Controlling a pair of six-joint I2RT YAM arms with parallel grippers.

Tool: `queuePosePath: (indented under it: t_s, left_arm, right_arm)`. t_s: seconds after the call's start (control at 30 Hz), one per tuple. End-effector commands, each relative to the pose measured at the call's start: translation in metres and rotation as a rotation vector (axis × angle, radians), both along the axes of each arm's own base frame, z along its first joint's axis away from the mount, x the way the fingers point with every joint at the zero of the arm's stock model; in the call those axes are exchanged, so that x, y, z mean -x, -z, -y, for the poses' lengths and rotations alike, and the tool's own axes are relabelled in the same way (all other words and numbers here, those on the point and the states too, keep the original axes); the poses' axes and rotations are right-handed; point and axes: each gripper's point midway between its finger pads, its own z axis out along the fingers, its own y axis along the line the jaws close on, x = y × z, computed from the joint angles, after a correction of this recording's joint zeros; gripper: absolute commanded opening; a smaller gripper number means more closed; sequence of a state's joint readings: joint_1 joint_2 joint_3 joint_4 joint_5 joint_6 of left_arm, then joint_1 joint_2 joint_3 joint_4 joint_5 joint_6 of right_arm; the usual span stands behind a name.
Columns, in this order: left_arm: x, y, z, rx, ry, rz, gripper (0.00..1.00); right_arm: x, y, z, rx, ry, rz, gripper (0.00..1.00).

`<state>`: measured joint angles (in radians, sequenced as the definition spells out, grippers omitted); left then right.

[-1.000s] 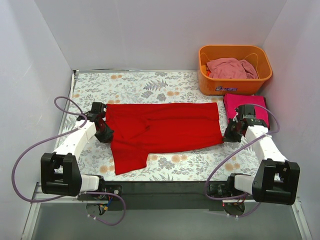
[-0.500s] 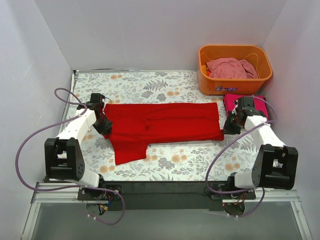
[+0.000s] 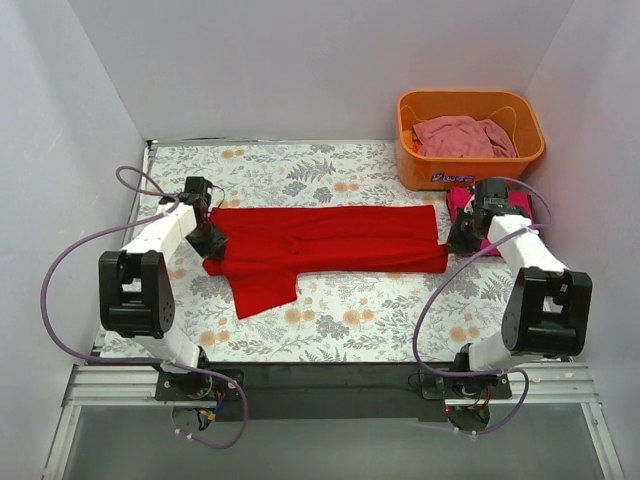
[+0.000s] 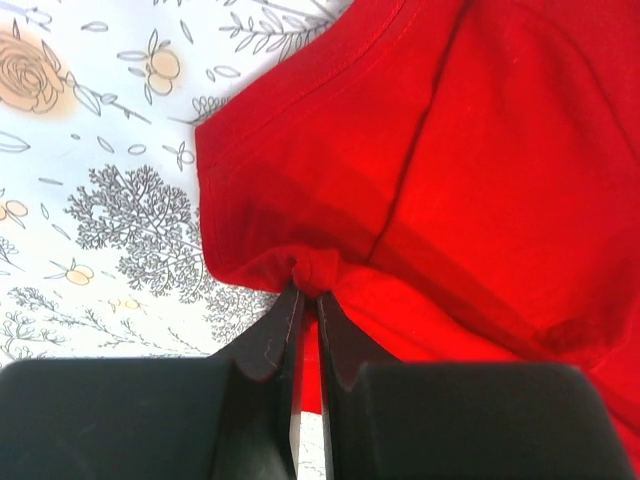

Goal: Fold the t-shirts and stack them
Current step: Fold the tshirt

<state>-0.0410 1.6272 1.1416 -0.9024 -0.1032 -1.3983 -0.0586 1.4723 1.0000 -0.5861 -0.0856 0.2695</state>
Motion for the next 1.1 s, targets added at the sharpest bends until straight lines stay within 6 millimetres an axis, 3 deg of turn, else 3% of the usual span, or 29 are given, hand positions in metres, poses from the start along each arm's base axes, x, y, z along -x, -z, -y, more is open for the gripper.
queuePosePath:
  t_s: [0.0,0.4,1.07]
  left_arm:
    - [-0.016,-0.012,-0.014,-0.054,-0.01,0.05,0.0]
    - [-0.028,0.005,-0.017,-0.071,-0.042,0.02,0.0]
    - [-0.042,0.011,-0.028,-0.135,-0.05,0.047,0.0]
  right_arm:
    - [-0.023,-0.013,0.004,0.024,-0.003,0.064,0.01]
    - [-0.04,0.008,0.003,0.063,-0.01,0.029,0.01]
    - [-0.053,0.03,0.009,0.131,-0.01,0.017,0.06]
